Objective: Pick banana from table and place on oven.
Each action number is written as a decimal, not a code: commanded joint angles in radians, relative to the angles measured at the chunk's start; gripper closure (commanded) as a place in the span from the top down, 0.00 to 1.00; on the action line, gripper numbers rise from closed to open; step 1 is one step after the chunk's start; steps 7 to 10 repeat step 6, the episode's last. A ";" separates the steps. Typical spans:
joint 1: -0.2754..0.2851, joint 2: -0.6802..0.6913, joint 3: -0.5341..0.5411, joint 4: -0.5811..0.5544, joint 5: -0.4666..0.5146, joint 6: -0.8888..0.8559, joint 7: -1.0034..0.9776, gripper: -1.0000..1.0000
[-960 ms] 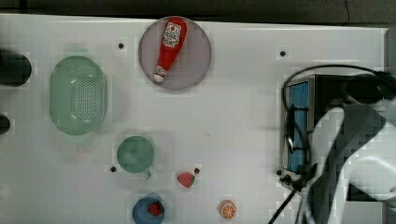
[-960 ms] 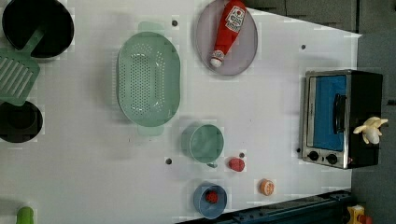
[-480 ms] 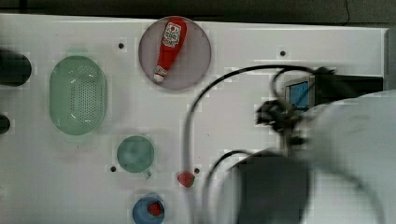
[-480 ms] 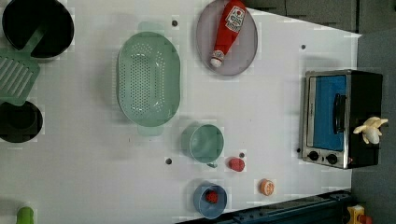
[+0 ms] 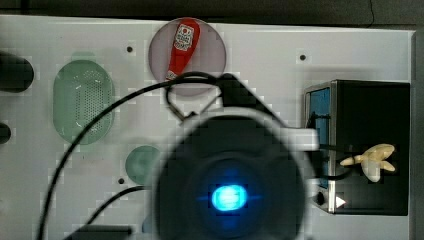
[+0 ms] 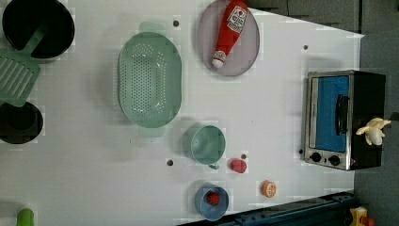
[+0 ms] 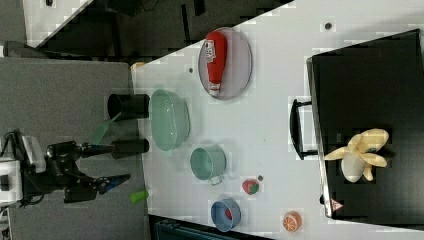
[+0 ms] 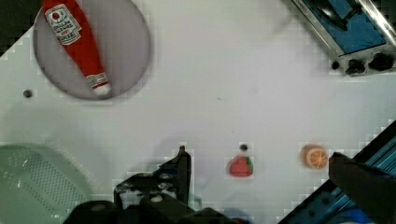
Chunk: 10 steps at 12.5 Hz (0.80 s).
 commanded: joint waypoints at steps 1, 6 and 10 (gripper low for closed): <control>-0.043 -0.019 -0.011 -0.022 0.001 -0.002 0.089 1.00; -0.043 -0.012 -0.011 -0.029 0.001 -0.002 0.089 1.00; -0.043 -0.012 -0.011 -0.029 0.001 -0.002 0.089 1.00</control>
